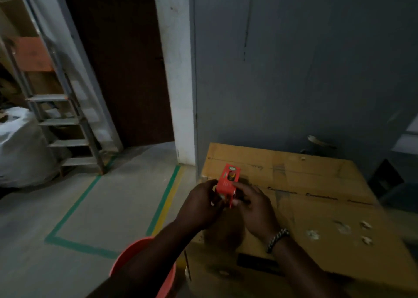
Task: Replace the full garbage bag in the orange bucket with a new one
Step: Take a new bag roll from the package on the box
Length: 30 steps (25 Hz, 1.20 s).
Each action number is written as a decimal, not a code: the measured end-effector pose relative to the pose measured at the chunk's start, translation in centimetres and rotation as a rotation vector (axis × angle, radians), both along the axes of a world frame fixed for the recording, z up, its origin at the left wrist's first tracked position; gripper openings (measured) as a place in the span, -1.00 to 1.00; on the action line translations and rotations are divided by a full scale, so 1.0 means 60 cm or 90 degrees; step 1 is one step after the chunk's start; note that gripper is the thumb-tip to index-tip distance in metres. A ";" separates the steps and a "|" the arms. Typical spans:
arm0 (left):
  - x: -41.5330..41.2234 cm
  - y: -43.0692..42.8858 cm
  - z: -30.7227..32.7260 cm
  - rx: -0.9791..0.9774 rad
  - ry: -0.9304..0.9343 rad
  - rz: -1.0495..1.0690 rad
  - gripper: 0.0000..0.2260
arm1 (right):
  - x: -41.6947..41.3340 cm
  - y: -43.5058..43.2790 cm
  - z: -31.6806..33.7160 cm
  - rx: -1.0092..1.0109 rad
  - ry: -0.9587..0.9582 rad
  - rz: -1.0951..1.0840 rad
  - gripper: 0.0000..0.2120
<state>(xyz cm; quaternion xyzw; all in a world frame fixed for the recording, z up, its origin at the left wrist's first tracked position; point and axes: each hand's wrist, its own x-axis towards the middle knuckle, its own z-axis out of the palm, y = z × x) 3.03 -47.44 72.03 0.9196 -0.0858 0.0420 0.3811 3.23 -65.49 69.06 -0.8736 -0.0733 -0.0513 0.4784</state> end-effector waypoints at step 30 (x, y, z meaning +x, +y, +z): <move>0.040 -0.027 0.094 -0.018 -0.061 0.078 -0.59 | 0.012 0.022 0.063 0.127 0.000 -0.149 -0.65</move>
